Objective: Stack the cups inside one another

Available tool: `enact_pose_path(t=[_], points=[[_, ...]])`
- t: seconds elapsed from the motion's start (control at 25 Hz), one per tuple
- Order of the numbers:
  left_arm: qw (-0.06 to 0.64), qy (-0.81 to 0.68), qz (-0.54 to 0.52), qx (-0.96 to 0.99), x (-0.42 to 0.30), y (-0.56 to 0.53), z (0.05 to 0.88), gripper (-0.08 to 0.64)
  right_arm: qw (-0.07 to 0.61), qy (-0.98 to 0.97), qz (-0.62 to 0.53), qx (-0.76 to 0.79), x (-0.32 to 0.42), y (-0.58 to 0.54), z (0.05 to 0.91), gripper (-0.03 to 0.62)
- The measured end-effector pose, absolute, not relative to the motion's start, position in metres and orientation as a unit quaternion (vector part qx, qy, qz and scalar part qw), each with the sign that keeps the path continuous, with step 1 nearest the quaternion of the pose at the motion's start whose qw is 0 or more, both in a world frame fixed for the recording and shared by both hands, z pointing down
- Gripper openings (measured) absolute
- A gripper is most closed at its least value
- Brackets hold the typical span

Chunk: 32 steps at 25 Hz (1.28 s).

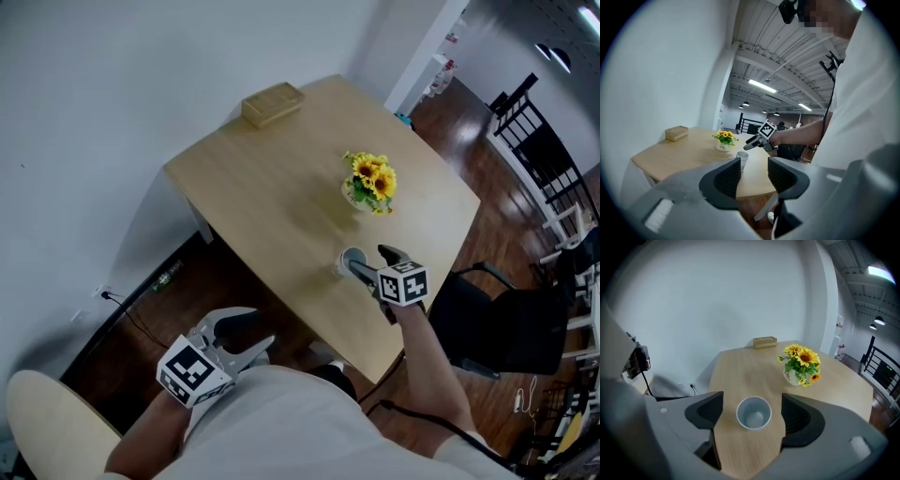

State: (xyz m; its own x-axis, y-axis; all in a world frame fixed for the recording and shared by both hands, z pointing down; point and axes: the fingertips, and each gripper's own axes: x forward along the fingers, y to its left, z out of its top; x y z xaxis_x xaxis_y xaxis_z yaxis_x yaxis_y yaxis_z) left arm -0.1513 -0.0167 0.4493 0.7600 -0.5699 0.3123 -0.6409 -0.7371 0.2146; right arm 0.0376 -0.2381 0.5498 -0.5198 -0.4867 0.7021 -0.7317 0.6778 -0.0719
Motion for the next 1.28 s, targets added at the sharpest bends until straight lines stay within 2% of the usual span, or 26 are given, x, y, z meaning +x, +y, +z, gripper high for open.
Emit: enact_pose_path(t=[0.56, 0.76, 1.28], points=[[0.181, -0.231, 0.13, 0.947, -0.089, -0.013, 0.469, 0.193, 0.302, -0.814, 0.249, 0.43, 0.145, -0.145, 0.539, 0.387], [0.156, -0.201, 0.162, 0.953, -0.056, -0.007, 0.48, 0.193, 0.295, -0.802, 0.284, 0.434, 0.192, -0.075, 0.548, 0.393], [0.13, -0.162, 0.175, 0.962, 0.1, 0.096, 0.441, 0.193, 0.24, -0.867, 0.244, 0.361, 0.234, 0.119, 0.473, 0.396]])
